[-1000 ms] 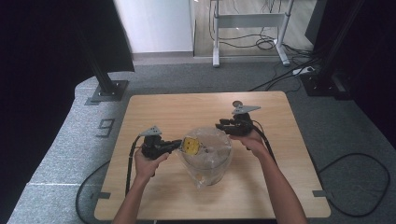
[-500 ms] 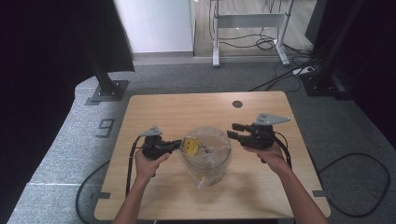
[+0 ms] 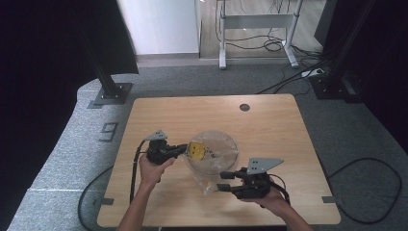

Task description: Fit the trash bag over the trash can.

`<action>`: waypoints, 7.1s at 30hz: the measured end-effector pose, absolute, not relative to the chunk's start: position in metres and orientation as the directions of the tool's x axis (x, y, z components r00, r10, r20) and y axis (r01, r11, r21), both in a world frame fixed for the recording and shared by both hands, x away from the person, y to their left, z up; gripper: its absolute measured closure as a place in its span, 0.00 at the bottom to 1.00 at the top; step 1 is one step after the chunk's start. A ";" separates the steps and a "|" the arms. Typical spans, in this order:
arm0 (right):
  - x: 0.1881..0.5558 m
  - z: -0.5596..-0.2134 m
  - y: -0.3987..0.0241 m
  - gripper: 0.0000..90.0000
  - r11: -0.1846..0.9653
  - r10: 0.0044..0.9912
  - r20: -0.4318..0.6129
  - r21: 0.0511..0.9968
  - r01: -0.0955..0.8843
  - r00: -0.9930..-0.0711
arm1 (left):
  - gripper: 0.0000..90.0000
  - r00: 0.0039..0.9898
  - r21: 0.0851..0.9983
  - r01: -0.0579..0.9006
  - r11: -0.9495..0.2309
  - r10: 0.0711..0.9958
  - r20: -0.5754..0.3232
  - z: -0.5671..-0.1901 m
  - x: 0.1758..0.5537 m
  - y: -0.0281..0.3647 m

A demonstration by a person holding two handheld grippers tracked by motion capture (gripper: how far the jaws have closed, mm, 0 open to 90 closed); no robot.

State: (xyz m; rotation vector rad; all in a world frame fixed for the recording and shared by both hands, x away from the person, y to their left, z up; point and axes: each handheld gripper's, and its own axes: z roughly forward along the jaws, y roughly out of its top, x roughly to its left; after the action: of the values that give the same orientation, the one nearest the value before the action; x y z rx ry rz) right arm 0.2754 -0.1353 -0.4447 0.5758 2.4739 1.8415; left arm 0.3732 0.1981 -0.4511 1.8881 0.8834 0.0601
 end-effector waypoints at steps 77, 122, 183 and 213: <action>0.253 -0.515 -0.157 0.42 0.179 0.490 0.147 0.948 0.264 -0.859 | 0.46 0.805 0.884 0.387 -0.262 0.564 -0.185 -0.422 0.360 0.210; 0.241 -0.527 -0.242 0.41 0.104 0.663 0.195 0.932 0.347 -0.722 | 0.72 0.959 0.762 0.252 -0.597 0.260 -0.114 -0.389 0.423 0.129; 0.244 -0.536 -0.230 0.41 0.141 0.640 0.197 0.920 0.365 -0.743 | 0.63 0.996 0.587 0.087 -0.805 0.057 -0.069 -0.389 0.383 0.053; 0.246 -0.540 -0.231 0.41 0.149 0.651 0.197 0.914 0.378 -0.733 | 0.55 0.994 0.639 0.101 -0.762 0.101 -0.036 -0.389 0.358 0.111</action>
State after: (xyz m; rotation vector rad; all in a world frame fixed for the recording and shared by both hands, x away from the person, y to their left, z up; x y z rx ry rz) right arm 0.2459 -0.2314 -0.5397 1.0039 2.1811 1.6170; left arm 0.3580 0.1114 -0.3888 2.4428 0.1396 0.0007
